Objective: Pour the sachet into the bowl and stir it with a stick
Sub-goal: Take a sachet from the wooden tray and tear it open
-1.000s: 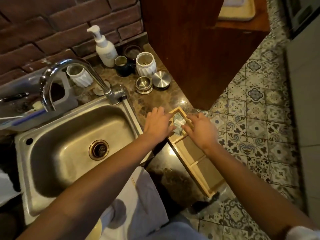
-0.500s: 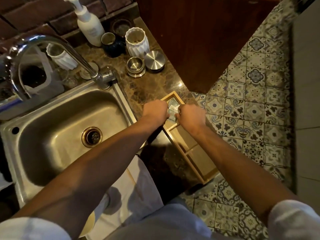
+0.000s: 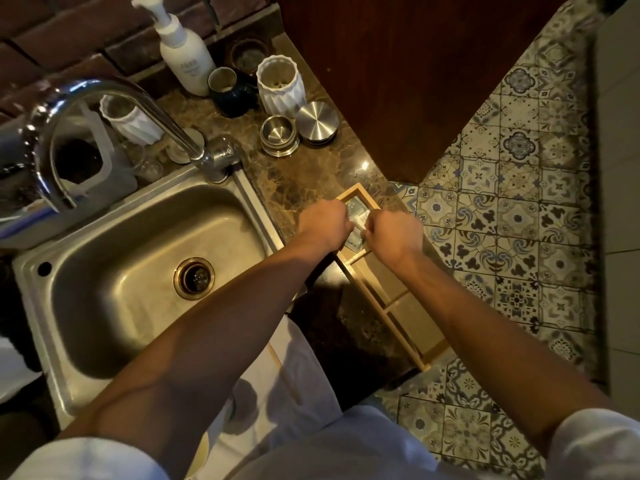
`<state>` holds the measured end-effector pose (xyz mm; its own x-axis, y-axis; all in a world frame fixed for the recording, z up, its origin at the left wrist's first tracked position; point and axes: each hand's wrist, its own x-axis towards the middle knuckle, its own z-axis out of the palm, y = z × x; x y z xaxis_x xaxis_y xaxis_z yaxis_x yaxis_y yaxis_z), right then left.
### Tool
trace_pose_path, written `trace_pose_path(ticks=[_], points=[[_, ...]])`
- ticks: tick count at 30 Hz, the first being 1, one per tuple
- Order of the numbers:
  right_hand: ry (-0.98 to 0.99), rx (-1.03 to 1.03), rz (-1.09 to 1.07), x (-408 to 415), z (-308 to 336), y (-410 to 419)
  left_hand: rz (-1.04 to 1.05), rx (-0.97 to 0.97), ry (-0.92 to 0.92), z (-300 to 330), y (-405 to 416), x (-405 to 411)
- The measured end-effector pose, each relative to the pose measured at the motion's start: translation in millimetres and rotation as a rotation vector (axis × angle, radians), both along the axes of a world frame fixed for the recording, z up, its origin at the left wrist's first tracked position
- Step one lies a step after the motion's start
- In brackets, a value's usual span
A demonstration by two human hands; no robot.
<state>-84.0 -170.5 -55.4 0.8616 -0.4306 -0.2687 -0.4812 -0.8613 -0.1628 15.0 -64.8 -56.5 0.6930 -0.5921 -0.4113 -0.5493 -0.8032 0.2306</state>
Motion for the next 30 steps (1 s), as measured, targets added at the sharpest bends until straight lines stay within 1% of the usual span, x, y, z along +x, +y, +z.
trace_pose_path(ticks=[5, 10, 13, 15, 18, 22, 26, 30], points=[[-0.043, 0.027, -0.008, -3.5, -4.3, -0.6, -0.056, 0.002, 0.068, 1.6, -1.5, 6.6], [-0.106, 0.036, -0.008, -9.5, -7.5, -0.2, -0.048, -0.102, 0.168, 8.4, 2.0, 8.0], [-0.112, 0.090, 0.025, -12.9, -6.8, 0.4, -0.084, -0.149, 0.206, 12.2, 5.9, 7.1], [-0.149, 0.141, 0.046, -16.8, -6.3, -0.5, -0.085, -0.177, 0.247, 14.3, 10.6, 7.6], [-0.214, 0.287, 0.024, -21.9, -2.8, -2.2, -0.051, -0.253, 0.321, 17.2, 21.3, 8.9], [-0.284, 0.485, 0.003, -24.6, 8.5, 6.5, -0.028, -0.355, 0.359, 32.4, 36.8, 9.0], [-0.356, 0.695, -0.095, -24.7, 29.6, 22.0, -0.018, -0.483, 0.313, 57.1, 58.1, 5.2], [-0.416, 0.933, -0.207, -27.2, 62.0, 39.9, 0.028, -0.636, 0.332, 91.1, 82.7, -6.1]])
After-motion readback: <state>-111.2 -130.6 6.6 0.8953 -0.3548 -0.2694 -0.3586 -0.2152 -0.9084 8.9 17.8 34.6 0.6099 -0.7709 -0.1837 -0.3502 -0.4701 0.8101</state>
